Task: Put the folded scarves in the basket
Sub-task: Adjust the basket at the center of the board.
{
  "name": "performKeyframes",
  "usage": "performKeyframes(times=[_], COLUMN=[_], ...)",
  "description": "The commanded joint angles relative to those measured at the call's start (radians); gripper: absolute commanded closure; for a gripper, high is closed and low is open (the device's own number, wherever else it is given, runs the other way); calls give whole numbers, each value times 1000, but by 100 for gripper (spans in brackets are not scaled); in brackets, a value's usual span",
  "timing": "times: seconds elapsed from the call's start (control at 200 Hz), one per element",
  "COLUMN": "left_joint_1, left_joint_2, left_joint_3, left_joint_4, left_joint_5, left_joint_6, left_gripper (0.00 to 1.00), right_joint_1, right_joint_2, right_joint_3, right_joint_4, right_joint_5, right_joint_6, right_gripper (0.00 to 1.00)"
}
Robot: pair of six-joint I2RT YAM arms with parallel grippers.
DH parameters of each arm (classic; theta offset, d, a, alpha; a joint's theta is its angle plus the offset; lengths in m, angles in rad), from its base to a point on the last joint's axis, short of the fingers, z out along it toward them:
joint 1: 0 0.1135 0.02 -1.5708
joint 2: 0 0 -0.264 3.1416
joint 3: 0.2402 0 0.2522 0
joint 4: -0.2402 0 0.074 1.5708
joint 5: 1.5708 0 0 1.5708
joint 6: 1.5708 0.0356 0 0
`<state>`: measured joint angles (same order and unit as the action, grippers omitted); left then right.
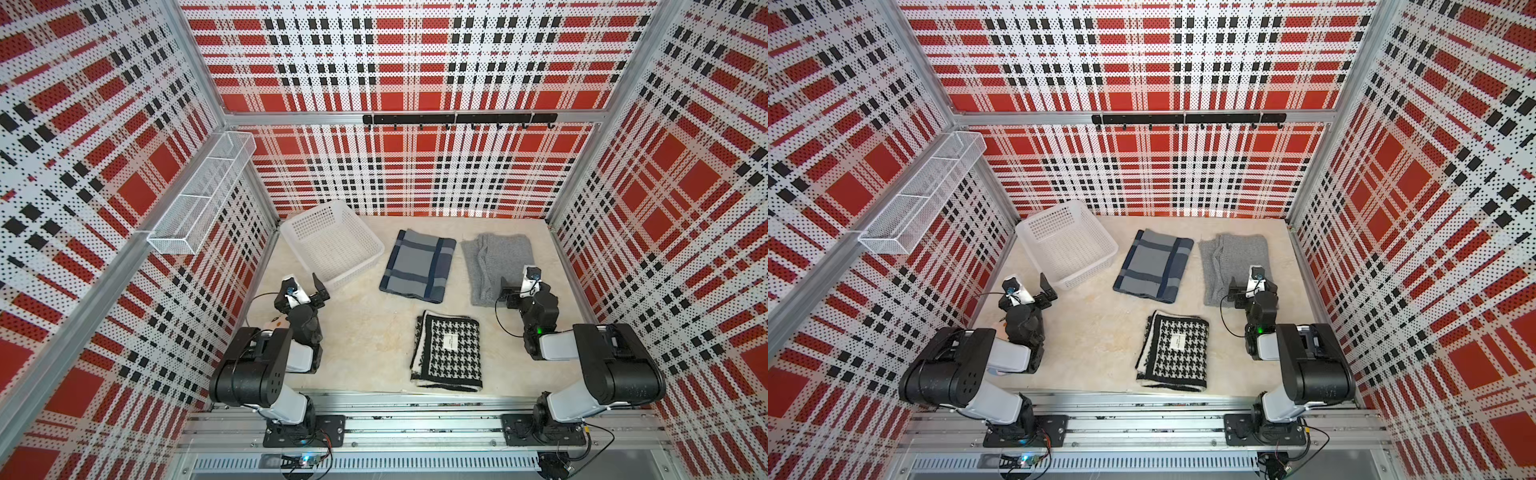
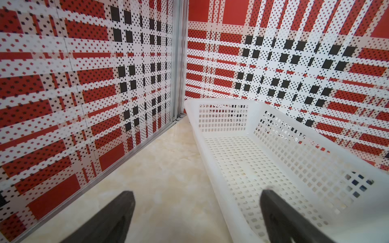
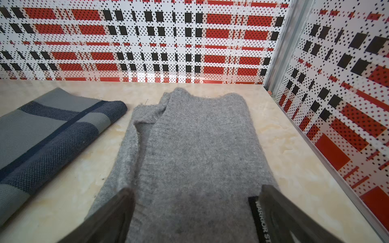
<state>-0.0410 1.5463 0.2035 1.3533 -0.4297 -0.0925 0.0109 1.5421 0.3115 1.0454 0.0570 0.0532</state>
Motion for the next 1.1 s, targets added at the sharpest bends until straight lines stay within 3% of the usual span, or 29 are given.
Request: performKeyframes(times=[0.0, 0.391, 0.481, 0.531, 0.621, 0.756, 0.842, 0.907, 0.947, 1.002, 1.092], left_joint_1=[-4, -6, -33, -68, -89, -93, -90, -77, -60, -51, -92], left_joint_2=[-1, 2, 3, -14, -27, -28, -25, -14, -19, -39, -116], left_joint_3=[4, 6, 7, -3, -44, -55, -52, -25, 0, 40, 165], left_joint_4=[0, -2, -1, -3, 65, 85, 83, 61, 1, -80, -354], left_joint_5=[2, 2, -55, -128, -137, -135, -129, -107, -82, -75, -125], left_joint_6=[5, 6, 22, 41, 64, 67, 68, 64, 51, 49, 80], left_gripper=[1, 1, 1, 1, 1, 1, 1, 1, 1, 1, 1], right_joint_1=[6, 6, 6, 8, 22, 85, 86, 79, 60, 48, 87], right_joint_2=[4, 4, -5, -65, -142, -216, -170, -60, 13, 74, 29], right_joint_3=[1, 3, 9, 81, 319, 579, 794, 1014, 1119, 1150, 1095], right_joint_4=[10, 9, 7, -177, -580, -736, -916, -1250, -1404, -1398, -1287], right_joint_5=[4, 5, 10, 30, 78, 110, 99, 124, 37, -118, -79], right_joint_6=[6, 6, 6, 9, 47, 73, 282, 572, 623, 593, 551], right_gripper=[0, 0, 0, 0, 0, 0, 0, 0, 0, 0, 0])
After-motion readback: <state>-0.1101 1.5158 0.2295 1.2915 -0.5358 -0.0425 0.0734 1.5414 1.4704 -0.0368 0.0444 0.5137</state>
